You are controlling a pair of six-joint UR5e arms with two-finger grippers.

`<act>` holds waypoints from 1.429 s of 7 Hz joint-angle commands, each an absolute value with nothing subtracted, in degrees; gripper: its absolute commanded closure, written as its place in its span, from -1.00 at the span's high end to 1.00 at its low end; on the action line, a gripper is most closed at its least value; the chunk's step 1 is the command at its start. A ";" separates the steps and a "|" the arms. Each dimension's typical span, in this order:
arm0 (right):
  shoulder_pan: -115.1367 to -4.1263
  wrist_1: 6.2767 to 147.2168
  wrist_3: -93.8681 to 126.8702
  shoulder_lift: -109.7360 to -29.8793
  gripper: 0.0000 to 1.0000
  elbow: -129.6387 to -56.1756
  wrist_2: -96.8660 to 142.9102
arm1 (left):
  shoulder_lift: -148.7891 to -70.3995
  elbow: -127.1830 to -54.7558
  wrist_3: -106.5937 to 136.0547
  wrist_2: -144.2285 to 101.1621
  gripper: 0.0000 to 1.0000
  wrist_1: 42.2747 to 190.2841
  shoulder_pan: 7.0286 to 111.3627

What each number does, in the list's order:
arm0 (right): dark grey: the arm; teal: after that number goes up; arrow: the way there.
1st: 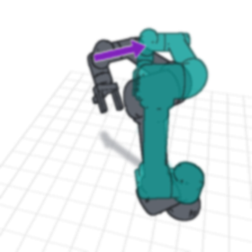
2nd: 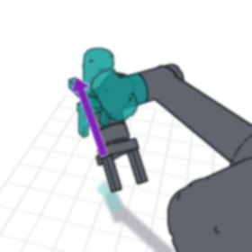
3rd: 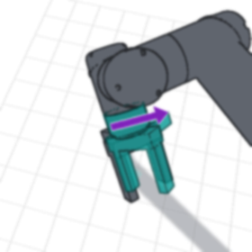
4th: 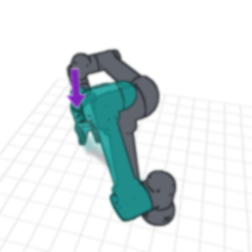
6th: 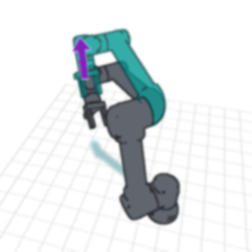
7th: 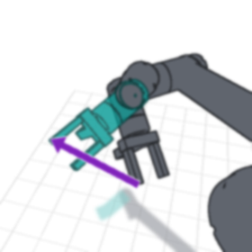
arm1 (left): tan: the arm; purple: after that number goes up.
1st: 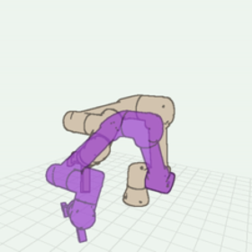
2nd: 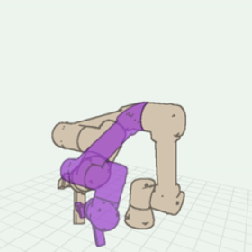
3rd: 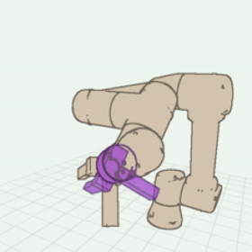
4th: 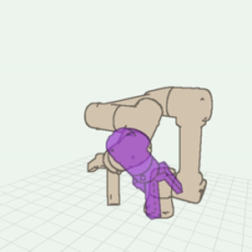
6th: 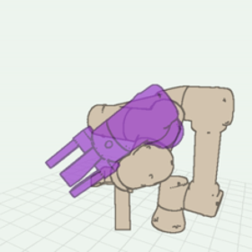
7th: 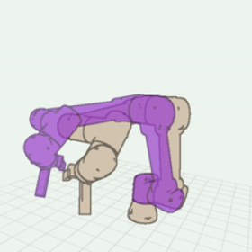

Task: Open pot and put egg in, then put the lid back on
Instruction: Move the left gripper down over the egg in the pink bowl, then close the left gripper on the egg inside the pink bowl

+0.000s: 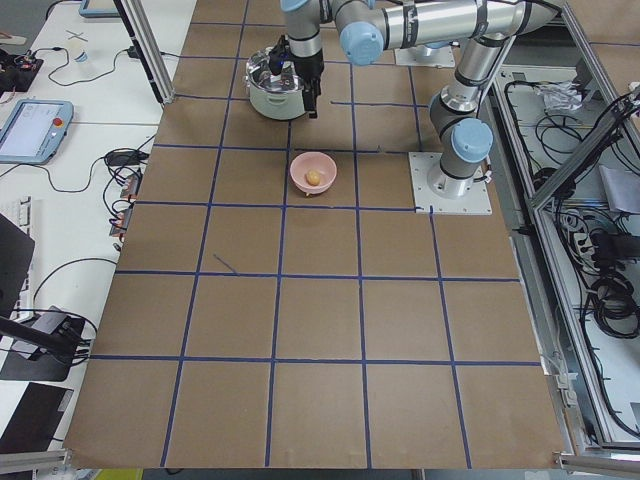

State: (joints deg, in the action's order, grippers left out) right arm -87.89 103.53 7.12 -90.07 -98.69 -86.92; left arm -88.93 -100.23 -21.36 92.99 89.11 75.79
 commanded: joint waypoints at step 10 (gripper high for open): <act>-87.89 103.54 7.03 -90.09 1.00 -99.05 -87.01 | -100.55 -120.67 -37.97 89.13 0.94 55.11 71.19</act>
